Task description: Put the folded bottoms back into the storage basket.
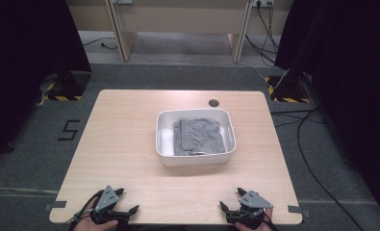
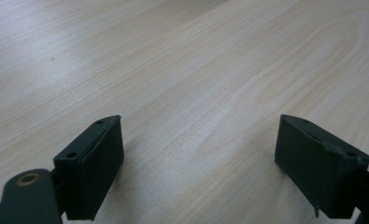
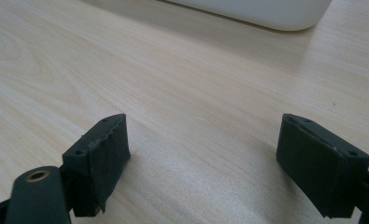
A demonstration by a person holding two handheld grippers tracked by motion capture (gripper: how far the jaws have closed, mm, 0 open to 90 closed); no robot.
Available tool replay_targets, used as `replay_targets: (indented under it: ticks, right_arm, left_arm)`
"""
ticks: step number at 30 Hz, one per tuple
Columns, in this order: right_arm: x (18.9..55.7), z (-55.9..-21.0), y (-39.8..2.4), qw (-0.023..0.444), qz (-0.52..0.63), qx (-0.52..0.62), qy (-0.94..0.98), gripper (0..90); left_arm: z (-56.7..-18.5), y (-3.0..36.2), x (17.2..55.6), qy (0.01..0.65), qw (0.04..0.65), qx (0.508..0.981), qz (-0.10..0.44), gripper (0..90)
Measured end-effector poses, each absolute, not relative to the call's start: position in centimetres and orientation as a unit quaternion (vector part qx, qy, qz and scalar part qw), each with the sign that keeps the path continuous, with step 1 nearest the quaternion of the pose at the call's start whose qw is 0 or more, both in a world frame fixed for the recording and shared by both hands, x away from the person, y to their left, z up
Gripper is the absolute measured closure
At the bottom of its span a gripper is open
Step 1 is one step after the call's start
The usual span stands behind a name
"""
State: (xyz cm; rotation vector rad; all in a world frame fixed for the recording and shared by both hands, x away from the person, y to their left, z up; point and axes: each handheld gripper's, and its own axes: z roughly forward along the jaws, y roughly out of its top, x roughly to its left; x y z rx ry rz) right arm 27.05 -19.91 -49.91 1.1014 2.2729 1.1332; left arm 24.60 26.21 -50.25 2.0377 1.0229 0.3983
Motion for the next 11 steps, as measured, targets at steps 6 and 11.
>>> replay_targets:
  ticks: [6, 11]
  right_arm:
    - [26.98, -49.99, -19.94, 0.186, 0.406, 0.391, 0.805, 17.9]
    - [26.98, -50.01, -19.94, 0.186, 0.407, 0.391, 0.804, 17.9]
  left_arm:
    - [-50.29, 26.31, 24.65, 0.406, 0.403, 0.805, 0.158, 14.7]
    - [-50.31, 26.35, 24.68, 0.405, 0.404, 0.805, 0.158, 14.7]
